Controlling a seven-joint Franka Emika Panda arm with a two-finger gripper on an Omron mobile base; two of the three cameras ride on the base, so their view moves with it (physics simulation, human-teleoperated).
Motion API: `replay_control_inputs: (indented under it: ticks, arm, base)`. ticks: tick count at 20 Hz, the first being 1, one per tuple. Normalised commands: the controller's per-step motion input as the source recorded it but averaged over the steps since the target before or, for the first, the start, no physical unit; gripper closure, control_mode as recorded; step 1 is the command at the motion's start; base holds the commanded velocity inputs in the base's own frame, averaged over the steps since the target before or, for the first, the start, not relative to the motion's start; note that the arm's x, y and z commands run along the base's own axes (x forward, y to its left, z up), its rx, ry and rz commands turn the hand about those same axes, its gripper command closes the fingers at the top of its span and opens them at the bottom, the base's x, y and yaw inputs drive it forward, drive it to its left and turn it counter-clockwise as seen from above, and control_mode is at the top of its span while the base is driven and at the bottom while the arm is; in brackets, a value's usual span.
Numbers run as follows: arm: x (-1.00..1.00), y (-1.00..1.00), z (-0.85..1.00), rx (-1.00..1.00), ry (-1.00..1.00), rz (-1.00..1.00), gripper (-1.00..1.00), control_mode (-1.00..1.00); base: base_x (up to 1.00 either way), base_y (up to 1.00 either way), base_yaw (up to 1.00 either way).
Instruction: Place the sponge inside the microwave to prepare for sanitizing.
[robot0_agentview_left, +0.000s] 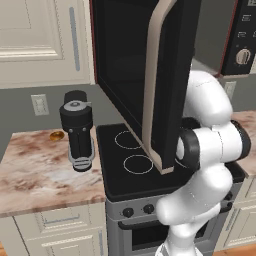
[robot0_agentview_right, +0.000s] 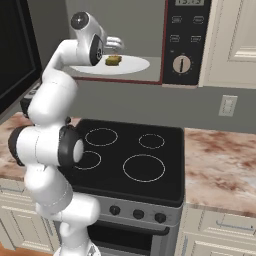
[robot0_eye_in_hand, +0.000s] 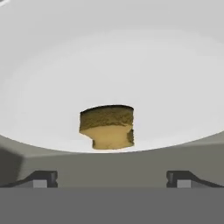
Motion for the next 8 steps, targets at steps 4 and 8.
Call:
replay_control_inputs:
  ticks: [4, 8]
  arm:
    - [-0.08, 0.00, 0.07, 0.00, -0.02, 0.01, -1.00, -1.00]
    - [-0.34, 0.00, 0.46, 0.00, 0.01, 0.10, -1.00, -1.00]
  base:
    - [0.00, 0.00, 0.00]
    - [0.00, 0.00, 0.00]
